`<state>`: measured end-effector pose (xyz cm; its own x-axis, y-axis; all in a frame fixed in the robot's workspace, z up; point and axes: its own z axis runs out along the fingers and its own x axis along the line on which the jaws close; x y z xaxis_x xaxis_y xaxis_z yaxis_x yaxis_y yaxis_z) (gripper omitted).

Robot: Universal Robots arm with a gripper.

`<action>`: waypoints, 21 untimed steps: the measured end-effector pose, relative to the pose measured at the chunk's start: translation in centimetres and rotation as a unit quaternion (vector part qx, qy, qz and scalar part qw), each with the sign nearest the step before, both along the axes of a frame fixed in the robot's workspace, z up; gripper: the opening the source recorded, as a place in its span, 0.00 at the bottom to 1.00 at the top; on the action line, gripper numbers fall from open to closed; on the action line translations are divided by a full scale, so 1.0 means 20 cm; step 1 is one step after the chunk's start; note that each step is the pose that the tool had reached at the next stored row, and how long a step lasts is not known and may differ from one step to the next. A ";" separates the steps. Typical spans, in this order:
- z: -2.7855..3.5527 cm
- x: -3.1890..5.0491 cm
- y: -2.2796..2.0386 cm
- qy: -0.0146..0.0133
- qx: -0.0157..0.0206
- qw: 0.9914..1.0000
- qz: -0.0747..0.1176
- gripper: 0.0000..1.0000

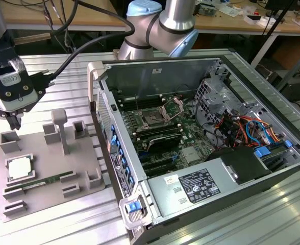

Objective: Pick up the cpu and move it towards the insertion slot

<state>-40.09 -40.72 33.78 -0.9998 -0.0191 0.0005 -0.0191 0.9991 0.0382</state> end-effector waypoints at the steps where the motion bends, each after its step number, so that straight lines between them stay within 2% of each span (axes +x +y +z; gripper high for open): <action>1: -0.002 0.000 0.000 0.000 0.000 1.000 0.000 0.11; 21: -0.030 -0.007 0.000 0.000 0.000 1.000 0.000 0.11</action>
